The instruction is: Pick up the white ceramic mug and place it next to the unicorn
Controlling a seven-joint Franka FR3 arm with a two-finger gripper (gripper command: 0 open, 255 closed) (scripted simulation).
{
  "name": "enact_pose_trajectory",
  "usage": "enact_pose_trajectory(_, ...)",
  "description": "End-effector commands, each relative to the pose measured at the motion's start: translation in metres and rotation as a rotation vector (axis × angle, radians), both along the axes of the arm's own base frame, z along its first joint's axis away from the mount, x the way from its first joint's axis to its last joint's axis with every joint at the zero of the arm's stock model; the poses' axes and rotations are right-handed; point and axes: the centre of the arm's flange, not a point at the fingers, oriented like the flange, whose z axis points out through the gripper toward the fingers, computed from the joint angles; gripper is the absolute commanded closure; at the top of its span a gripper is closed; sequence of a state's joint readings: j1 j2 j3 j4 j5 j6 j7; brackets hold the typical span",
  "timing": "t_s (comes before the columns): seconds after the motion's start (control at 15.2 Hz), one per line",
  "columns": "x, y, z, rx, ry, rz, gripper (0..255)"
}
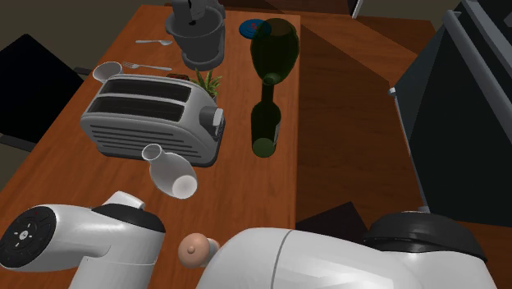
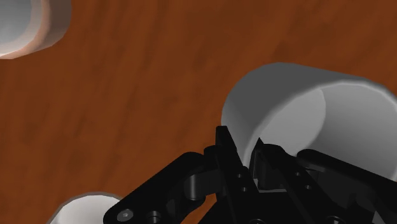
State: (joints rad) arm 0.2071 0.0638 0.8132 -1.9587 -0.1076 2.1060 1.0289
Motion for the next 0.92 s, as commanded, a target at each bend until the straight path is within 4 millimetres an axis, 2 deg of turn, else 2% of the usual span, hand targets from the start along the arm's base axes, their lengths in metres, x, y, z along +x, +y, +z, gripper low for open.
enact_pose_trajectory(0.0, 0.000, 0.000, 0.000, 0.000, 0.000, 0.000, 0)
enact_pose_trajectory(0.33, 0.000, 0.000, 0.000, 0.000, 0.000, 0.000, 0)
enact_pose_trajectory(0.59, -0.005, -0.003, 0.050, 0.000, 0.000, 0.000, 0)
enact_pose_trajectory(0.86, -0.005, -0.003, 0.050, 0.000, 0.000, 0.000, 0)
